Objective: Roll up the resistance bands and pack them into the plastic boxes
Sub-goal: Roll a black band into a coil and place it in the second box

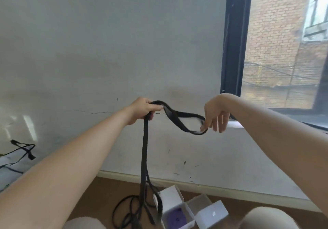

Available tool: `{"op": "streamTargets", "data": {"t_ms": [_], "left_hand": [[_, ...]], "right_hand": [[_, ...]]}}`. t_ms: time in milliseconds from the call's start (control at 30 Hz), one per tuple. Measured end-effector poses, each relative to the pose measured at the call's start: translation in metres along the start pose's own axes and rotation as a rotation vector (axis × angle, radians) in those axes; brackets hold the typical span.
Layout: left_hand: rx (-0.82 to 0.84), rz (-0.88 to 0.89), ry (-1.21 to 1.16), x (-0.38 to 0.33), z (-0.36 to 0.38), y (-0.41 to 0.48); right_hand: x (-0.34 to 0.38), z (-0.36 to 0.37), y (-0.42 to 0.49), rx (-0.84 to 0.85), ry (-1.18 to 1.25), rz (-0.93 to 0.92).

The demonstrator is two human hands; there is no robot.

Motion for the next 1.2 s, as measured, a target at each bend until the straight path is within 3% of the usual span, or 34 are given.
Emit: {"op": "streamTargets", "data": {"t_ms": [67, 200, 400, 633, 800, 867, 1033, 1200], "left_hand": [[0.01, 0.026, 0.038, -0.015, 0.002, 0.002], [0.077, 0.129, 0.252, -0.035, 0.014, 0.0], [0.078, 0.085, 0.34, -0.043, 0.012, -0.005], [-0.028, 0.065, 0.18, -0.049, -0.016, -0.017], [-0.005, -0.013, -0.086, -0.043, -0.023, -0.026], [0.008, -0.033, -0.106, -0.037, -0.025, -0.028], [0.125, 0.012, 0.046, -0.025, -0.028, -0.038], [0.113, 0.059, -0.002, -0.023, -0.015, -0.042]], "right_hand": [[0.01, 0.0, -0.009, -0.084, 0.068, -0.172], [0.036, 0.007, -0.015, -0.337, 0.497, -0.471], [0.066, 0.043, -0.008, -0.304, 0.77, -0.603], [0.09, 0.043, -0.014, -0.33, 0.958, -0.669], [0.101, 0.039, -0.027, -0.173, 1.121, -0.729], [0.099, 0.031, -0.027, -0.236, 1.002, -0.729], [0.084, 0.003, -0.044, -0.434, 0.422, -0.661], [0.08, -0.023, -0.058, -0.519, 0.465, -0.712]]}}
Point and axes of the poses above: each hand's wrist, its own y-axis towards the middle knuckle, its own z-axis out of the palm, x = y × z, the point moved 4 cm from there along y, towards the middle knuckle, and after that the axes turned 2 degrees about -x, right-handed, at the moved point
